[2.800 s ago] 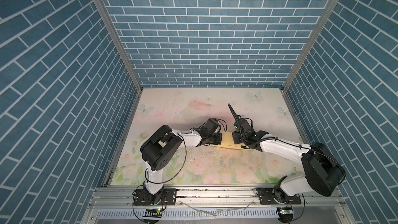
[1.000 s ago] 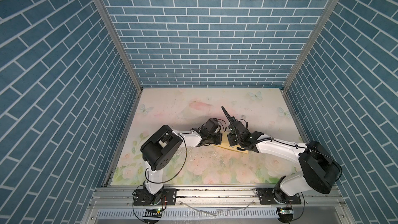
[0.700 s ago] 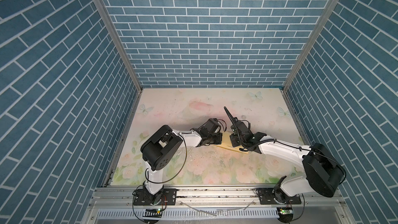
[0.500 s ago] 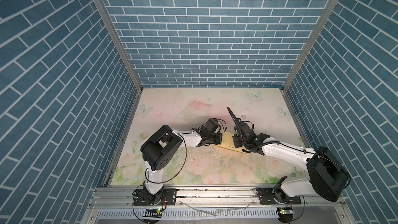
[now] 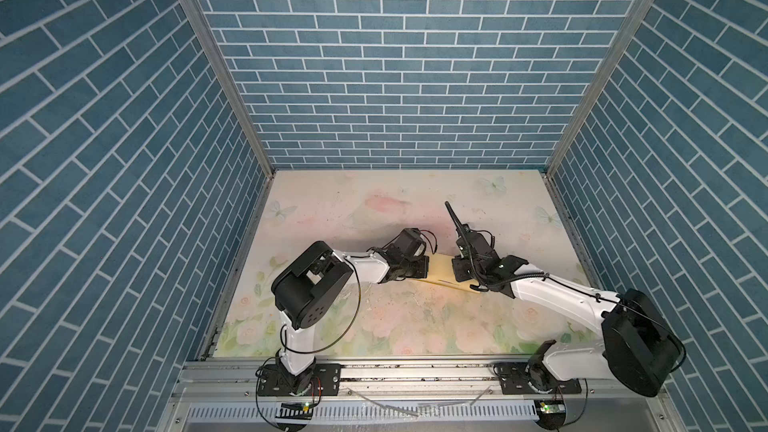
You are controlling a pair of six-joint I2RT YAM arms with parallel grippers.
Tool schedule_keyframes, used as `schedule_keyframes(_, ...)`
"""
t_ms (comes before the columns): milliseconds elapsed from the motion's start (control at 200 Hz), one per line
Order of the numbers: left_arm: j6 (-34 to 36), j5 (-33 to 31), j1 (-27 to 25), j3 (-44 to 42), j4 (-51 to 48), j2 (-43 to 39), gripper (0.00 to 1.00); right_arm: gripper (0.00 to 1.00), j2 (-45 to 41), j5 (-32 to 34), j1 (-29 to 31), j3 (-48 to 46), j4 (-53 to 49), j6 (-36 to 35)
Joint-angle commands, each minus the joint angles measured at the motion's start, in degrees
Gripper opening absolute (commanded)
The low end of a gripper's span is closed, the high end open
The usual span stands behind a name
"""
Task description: Place the letter into the envelope and seal it
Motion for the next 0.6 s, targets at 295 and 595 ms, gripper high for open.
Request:
schedule_keyframes(295,0.1,-4.5,0.5,-2.6,-9.4,5.0,0.00,0.00,7.9,-1.9,4.4,6.7,7.2,1.4)
schedule_keyframes(595,-0.6,-3.7,1.1,-3.7,-7.9,5.0,0.00,0.00,12.1,-0.2,5.6,5.1,10.6,2.6)
